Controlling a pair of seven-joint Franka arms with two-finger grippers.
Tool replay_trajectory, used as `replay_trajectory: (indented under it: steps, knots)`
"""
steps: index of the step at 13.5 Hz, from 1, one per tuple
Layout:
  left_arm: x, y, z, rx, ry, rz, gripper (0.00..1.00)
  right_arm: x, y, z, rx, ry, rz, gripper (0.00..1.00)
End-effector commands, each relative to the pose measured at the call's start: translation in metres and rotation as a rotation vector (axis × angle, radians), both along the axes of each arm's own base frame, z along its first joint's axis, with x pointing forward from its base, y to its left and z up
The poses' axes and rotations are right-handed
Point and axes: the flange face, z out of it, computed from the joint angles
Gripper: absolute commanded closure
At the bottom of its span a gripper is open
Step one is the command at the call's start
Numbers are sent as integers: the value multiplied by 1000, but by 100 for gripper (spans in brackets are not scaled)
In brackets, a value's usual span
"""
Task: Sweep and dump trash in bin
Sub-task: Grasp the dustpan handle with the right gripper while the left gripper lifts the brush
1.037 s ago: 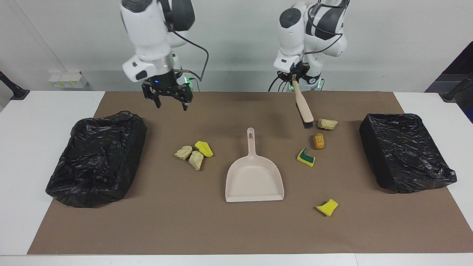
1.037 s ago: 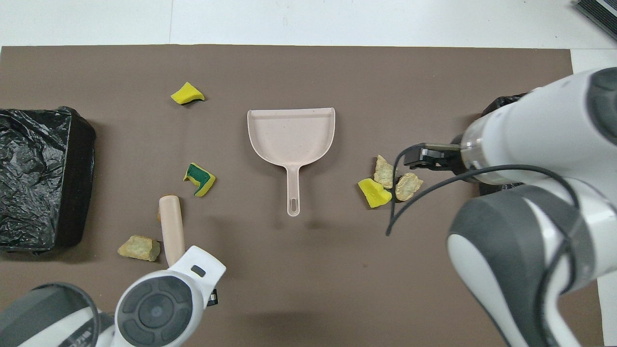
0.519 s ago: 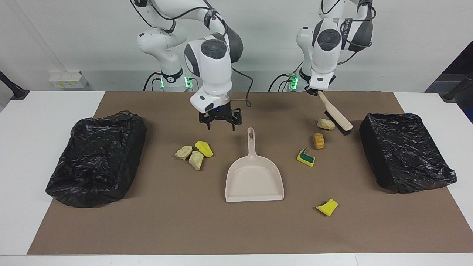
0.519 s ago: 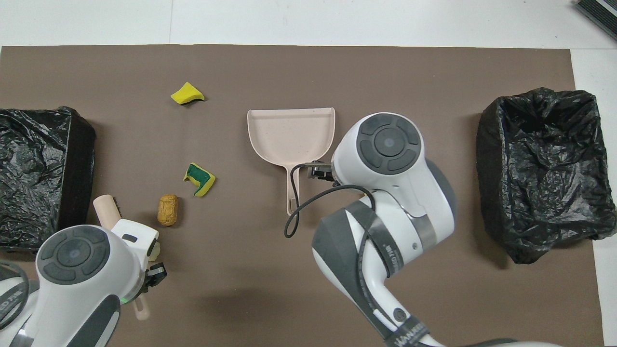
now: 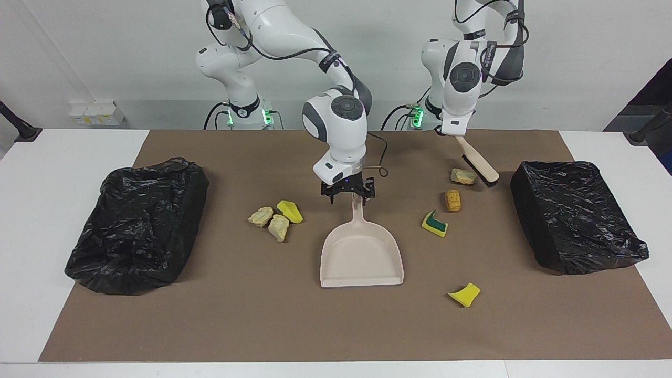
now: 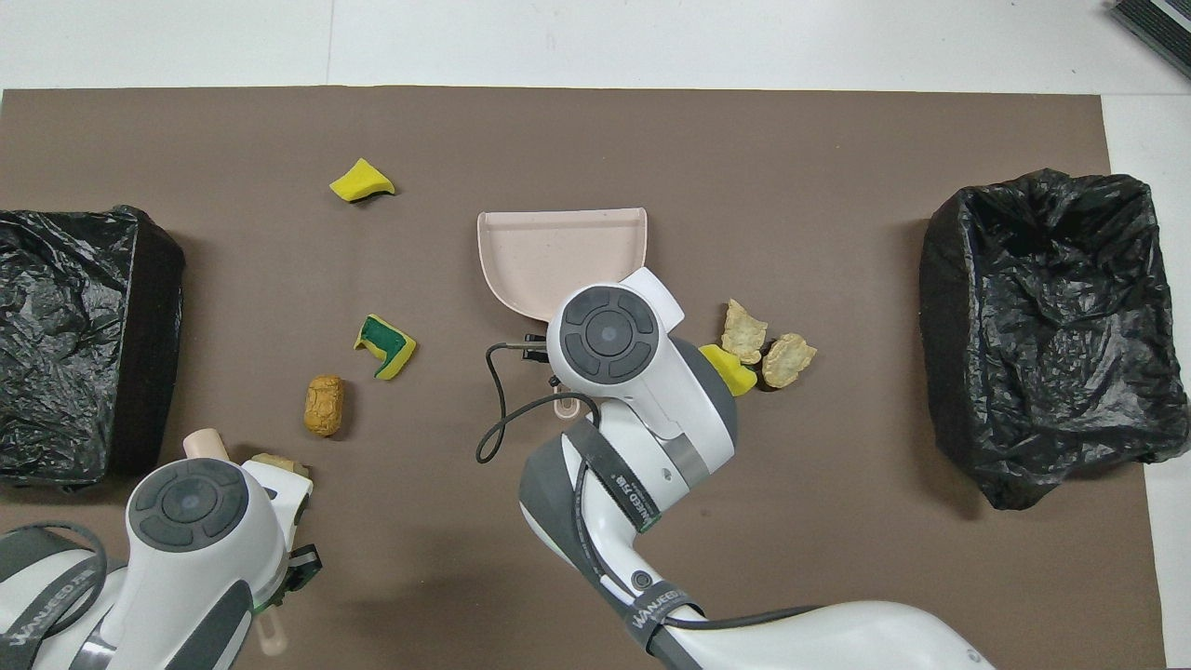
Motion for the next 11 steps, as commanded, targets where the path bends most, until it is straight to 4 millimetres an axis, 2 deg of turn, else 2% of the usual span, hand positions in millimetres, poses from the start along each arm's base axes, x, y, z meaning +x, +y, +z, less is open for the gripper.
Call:
replay_trajectory:
  steps: [1, 2, 3, 5, 6, 7, 8, 10, 11]
  knots:
    - [-4, 18, -9, 10, 3, 24, 100, 0, 7, -10, 10, -2, -7, 0]
    - [-2, 19, -10, 10, -4, 34, 100, -2, 9, -13, 7, 2, 4, 0]
    - [0, 18, -10, 5, -25, 39, 100, -2, 9, -13, 7, 2, 4, 6]
    - [8, 12, -16, -16, -45, 44, 100, -1, 9, -13, 6, 1, 4, 41]
    - [13, 9, -18, -33, -50, 48, 100, -1, 9, -12, 7, 0, 4, 62]
    - [17, 4, -18, -68, -67, 59, 100, -1, 9, -12, 7, 2, -4, 91]
    - [21, -2, -24, -88, -72, 54, 100, -2, 9, -13, 2, 11, -5, 100]
    - [36, -17, -20, -118, -95, 0, 100, -3, 0, 0, -42, 35, 62, 100]
    - [45, -22, -20, -134, -90, -21, 100, -3, -9, 16, -37, 49, 155, 100]
